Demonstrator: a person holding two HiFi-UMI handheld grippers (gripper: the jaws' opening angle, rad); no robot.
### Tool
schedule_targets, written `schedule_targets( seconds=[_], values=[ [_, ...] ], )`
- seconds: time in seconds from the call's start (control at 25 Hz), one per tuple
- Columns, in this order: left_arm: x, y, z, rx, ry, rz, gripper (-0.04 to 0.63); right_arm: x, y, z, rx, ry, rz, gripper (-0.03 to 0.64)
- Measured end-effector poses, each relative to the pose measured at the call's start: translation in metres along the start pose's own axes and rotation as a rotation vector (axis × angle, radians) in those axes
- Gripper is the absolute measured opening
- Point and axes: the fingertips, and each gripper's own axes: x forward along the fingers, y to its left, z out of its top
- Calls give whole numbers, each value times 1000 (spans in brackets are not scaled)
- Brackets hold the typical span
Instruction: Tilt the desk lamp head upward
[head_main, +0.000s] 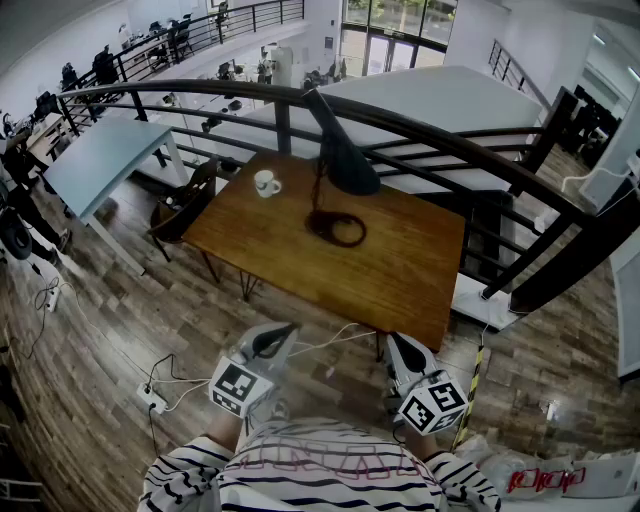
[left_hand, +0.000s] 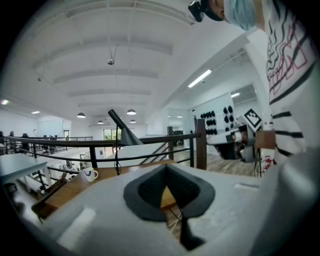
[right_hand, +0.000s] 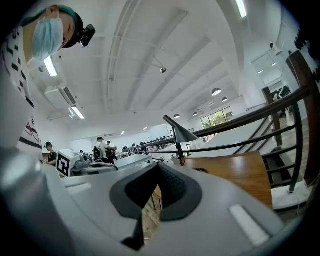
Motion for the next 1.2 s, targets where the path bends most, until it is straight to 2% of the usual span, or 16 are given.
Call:
schedule_targets(
  seconds=[0.36, 0.6, 0.68, 0.76, 0.84, 1.0, 1.2],
  values=[
    [10, -19, -6, 5, -6, 21, 3, -13, -12, -2, 0, -20, 31, 0],
    [6, -2, -1, -11, -52, 62, 3, -5, -4, 4, 17, -66, 59, 3],
    [12, -2, -2, -16, -62, 63, 4, -4, -10, 5, 28, -65, 55, 79],
    [18, 3, -4, -28, -67, 67, 20, 0, -16, 6, 36, -62, 52, 92],
    [23, 15, -6, -39, -69, 65, 65, 11, -21, 8, 37, -68, 44, 113],
    [26, 54, -11, -58, -61, 46, 80, 48, -20, 14, 52, -72, 14, 159],
    [30, 119, -11, -63, -59, 36, 134, 107, -10, 24, 53, -77, -8, 185]
  ],
)
